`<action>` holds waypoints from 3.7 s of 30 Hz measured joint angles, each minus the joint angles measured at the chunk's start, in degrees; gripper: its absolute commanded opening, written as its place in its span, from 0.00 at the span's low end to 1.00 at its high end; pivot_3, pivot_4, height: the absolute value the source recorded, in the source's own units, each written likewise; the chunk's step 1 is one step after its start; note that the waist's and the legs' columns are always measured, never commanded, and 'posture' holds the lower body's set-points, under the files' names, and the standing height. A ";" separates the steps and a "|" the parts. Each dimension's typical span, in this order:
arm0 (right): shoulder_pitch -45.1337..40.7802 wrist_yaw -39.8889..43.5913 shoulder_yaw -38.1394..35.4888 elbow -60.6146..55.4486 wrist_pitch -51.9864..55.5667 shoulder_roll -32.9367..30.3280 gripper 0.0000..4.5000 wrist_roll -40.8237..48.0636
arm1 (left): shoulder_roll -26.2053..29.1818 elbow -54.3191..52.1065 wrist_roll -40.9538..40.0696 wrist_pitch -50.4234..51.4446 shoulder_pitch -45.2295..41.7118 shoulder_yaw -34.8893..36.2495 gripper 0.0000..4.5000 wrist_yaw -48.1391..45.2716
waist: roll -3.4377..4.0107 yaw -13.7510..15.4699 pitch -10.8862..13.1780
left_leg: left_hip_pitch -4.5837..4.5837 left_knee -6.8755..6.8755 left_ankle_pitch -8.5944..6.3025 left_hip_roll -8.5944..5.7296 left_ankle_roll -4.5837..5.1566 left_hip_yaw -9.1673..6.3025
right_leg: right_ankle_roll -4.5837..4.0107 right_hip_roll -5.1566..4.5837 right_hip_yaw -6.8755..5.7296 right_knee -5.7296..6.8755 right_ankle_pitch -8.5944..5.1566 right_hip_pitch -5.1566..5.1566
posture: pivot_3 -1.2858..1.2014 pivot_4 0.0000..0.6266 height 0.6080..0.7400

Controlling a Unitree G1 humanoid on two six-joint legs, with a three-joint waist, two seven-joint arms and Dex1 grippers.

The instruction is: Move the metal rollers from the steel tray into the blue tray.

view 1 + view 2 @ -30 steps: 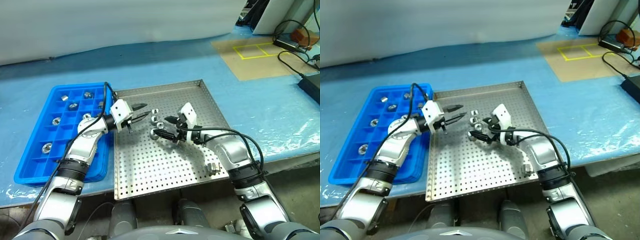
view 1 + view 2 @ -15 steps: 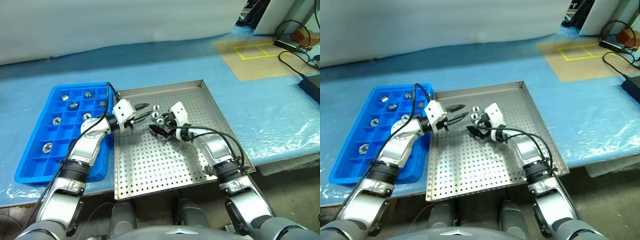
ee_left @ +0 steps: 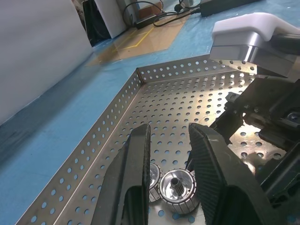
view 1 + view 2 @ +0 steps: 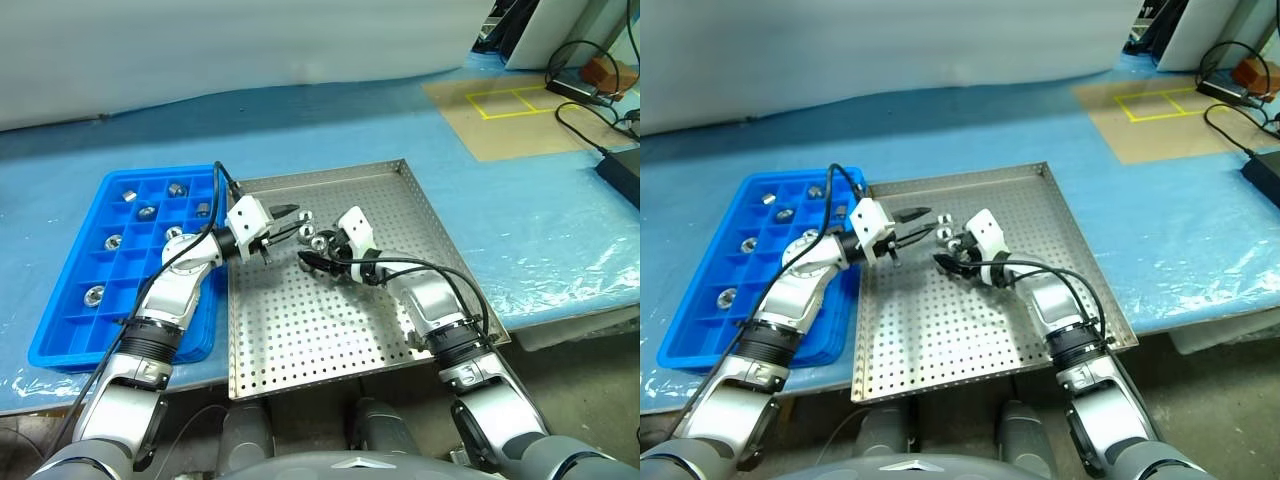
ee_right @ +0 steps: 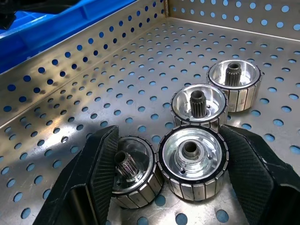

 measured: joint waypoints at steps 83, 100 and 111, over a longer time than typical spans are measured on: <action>-10.77 18.77 -11.44 -26.97 38.40 -13.38 0.68 25.97 | 2.21 32.26 28.53 -48.48 -13.43 -11.41 0.91 19.10 | -0.06 0.38 0.06 | -1.06 0.44 0.43 0.06 0.29 -0.01 | -0.18 0.00 -0.03 0.84 0.22 -1.19 | 0.43 0.24 1.00; -8.52 10.24 -12.71 -31.20 45.94 -15.33 0.68 32.44 | 3.22 34.17 29.90 -47.53 -14.19 -11.12 0.91 23.48 | -0.10 0.38 0.08 | -1.02 0.30 0.51 -0.06 0.13 -0.04 | -0.06 -0.08 0.01 0.81 0.29 -1.21 | 0.44 0.24 1.00; -2.24 12.09 -10.32 -31.16 40.02 -18.90 0.68 31.34 | 3.26 33.37 23.13 -47.22 -15.10 -8.77 0.91 20.95 | -0.12 0.32 0.09 | -1.02 0.32 0.51 -0.07 0.13 -0.05 | -0.05 -0.09 0.02 0.81 0.29 -1.20 | 0.44 0.24 1.00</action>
